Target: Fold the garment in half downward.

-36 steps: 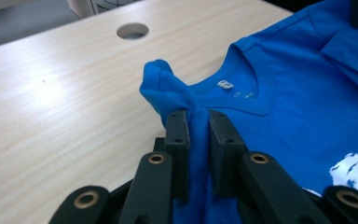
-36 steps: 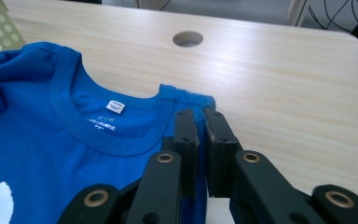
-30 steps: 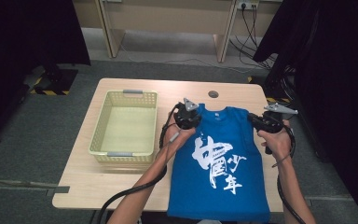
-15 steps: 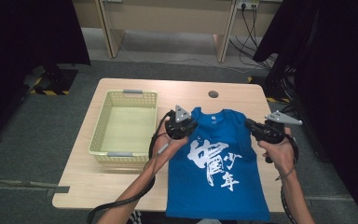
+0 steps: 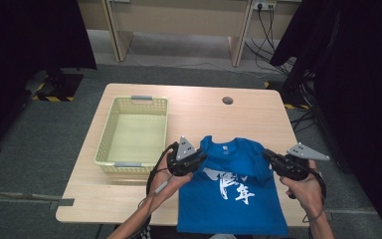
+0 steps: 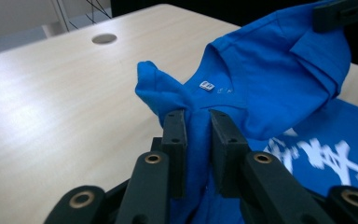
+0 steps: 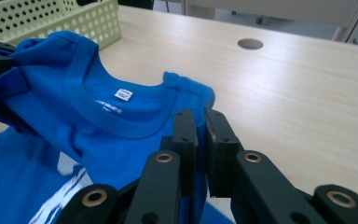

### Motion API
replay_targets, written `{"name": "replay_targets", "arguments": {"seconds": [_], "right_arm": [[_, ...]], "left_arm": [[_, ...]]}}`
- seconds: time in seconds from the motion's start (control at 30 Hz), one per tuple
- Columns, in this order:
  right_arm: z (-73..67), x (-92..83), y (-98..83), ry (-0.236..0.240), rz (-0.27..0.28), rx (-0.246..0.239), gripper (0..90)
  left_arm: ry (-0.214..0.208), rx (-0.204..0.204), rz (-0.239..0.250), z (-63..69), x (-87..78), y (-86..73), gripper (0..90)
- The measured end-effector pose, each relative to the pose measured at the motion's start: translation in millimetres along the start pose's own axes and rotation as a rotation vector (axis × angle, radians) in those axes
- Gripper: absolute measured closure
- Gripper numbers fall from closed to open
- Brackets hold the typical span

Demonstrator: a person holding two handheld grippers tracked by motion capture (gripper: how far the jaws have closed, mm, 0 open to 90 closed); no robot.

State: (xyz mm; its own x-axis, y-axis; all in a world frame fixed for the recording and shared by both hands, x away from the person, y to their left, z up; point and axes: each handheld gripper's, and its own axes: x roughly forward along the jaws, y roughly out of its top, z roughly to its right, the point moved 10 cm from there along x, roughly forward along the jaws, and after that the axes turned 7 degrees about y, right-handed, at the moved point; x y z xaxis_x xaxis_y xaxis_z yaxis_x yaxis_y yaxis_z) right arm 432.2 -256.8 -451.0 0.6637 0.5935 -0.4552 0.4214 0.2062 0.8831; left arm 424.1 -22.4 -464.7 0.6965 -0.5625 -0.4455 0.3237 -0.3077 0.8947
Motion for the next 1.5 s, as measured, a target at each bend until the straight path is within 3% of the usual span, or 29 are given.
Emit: {"name": "replay_targets", "arguments": {"seconds": [0.23,0.33,0.43,0.57,0.8,1.2,1.5], "right_arm": [[-11.7,-10.0,-46.3,0.014,-0.054,0.017,83.8],[-14.4,-11.3,-59.1,0.021,-0.072,0.025,83.3],[-16.0,-12.0,-83.9,0.016,-0.117,0.040,81.9],[-14.1,-10.5,-99.5,0.009,-0.155,0.057,80.4],[-11.6,-3.5,-99.1,-0.015,-0.196,0.033,77.7],[15.6,21.7,-83.1,-0.072,-0.219,0.030,73.2],[31.3,34.8,-75.6,-0.085,-0.205,0.069,72.1]], "left_arm": [[-0.046,0.014,-0.087,18.7,-10.6,-42.3,72.8],[-0.041,0.020,-0.109,20.3,-11.8,-51.3,71.1],[-0.027,0.031,-0.160,21.1,-11.7,-66.9,67.0],[0.001,0.044,-0.208,20.4,-7.0,-79.8,61.3],[0.050,0.092,-0.221,20.2,1.6,-81.8,58.7],[0.113,0.070,-0.230,-1.4,29.4,-68.4,58.4],[0.136,0.051,-0.230,-14.3,43.5,-62.0,57.9]]}}
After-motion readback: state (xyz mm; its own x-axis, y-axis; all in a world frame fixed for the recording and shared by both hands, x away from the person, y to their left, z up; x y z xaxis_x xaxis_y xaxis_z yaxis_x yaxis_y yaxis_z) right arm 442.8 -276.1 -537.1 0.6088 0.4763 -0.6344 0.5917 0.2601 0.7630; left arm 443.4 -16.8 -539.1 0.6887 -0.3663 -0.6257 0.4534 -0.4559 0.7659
